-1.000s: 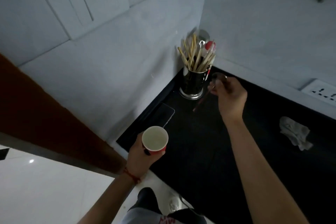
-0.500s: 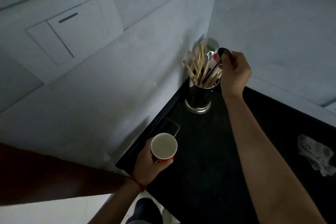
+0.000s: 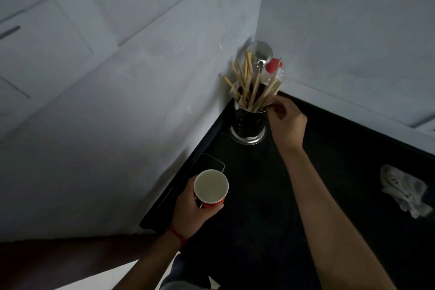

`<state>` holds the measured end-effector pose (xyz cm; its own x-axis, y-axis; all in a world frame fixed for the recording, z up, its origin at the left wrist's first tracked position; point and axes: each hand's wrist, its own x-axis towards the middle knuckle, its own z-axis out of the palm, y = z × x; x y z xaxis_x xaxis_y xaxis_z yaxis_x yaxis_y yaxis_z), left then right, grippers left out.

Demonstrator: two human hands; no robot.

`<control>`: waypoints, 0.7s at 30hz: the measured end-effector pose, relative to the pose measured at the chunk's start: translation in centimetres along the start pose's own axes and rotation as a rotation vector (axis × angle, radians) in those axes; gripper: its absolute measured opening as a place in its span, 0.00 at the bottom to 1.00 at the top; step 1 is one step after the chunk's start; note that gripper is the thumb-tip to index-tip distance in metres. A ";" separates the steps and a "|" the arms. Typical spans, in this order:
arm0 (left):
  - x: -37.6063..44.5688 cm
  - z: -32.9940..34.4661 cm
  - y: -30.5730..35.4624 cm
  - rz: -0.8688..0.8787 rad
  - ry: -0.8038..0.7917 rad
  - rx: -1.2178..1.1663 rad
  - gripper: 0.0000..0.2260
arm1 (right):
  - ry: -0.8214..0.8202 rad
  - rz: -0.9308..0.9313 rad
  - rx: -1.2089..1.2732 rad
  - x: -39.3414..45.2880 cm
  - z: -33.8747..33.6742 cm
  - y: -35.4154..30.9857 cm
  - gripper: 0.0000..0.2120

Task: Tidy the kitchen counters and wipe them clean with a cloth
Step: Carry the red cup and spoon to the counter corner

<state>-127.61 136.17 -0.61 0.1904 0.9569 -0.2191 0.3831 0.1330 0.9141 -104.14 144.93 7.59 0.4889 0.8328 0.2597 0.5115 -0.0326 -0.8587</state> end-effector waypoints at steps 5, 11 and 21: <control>1.3 2.1 1.1 0.021 -0.060 0.028 0.31 | 0.072 0.211 -0.200 -5.3 -2.8 5.9 0.21; 4.5 6.0 3.3 0.087 -0.149 0.088 0.31 | -0.113 0.468 -0.578 -9.5 -3.8 12.9 0.28; 12.8 13.9 8.8 0.200 -0.191 0.101 0.31 | -0.259 0.387 -0.773 -10.5 -3.9 15.3 0.28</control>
<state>-109.24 146.00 -0.16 0.4342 0.8945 -0.1065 0.4069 -0.0893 0.9091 -98.70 133.49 -6.60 0.5987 0.7819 -0.1736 0.7224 -0.6207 -0.3046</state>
